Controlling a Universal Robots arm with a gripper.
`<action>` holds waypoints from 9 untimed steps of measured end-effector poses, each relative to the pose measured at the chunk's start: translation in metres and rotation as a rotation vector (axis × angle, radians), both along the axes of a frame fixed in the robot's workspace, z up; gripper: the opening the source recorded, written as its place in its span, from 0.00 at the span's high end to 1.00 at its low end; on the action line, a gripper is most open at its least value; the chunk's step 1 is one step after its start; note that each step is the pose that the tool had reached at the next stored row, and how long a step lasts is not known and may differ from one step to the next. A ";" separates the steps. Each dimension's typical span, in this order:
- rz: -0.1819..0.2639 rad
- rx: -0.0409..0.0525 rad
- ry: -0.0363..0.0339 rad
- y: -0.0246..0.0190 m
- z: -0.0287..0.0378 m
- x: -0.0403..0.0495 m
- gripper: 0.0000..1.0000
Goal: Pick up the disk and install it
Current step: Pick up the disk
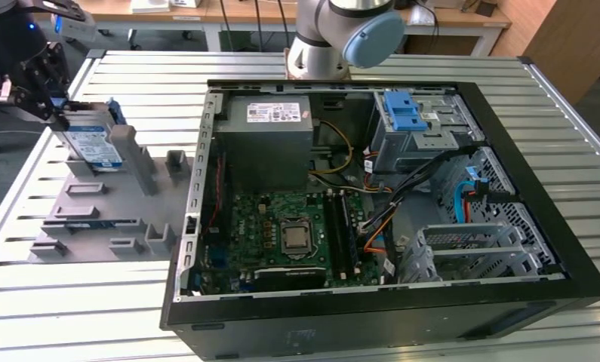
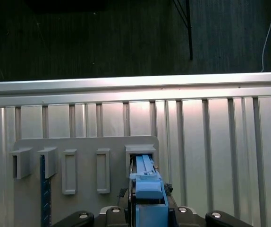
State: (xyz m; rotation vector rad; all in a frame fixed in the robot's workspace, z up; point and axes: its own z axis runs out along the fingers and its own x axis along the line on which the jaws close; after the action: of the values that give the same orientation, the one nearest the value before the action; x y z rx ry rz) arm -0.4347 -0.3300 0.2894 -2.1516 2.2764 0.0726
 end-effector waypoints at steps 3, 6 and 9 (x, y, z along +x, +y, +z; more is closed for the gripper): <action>0.000 0.0000 -0.0001 0.0000 0.0000 0.0000 0.63; 0.016 0.0000 -0.0001 0.0000 -0.0001 0.0000 0.63; 0.057 0.0000 -0.0002 0.0000 -0.0001 0.0000 0.63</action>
State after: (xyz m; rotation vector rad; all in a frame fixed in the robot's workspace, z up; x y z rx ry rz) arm -0.4347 -0.3300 0.2893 -2.2164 2.2149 0.0727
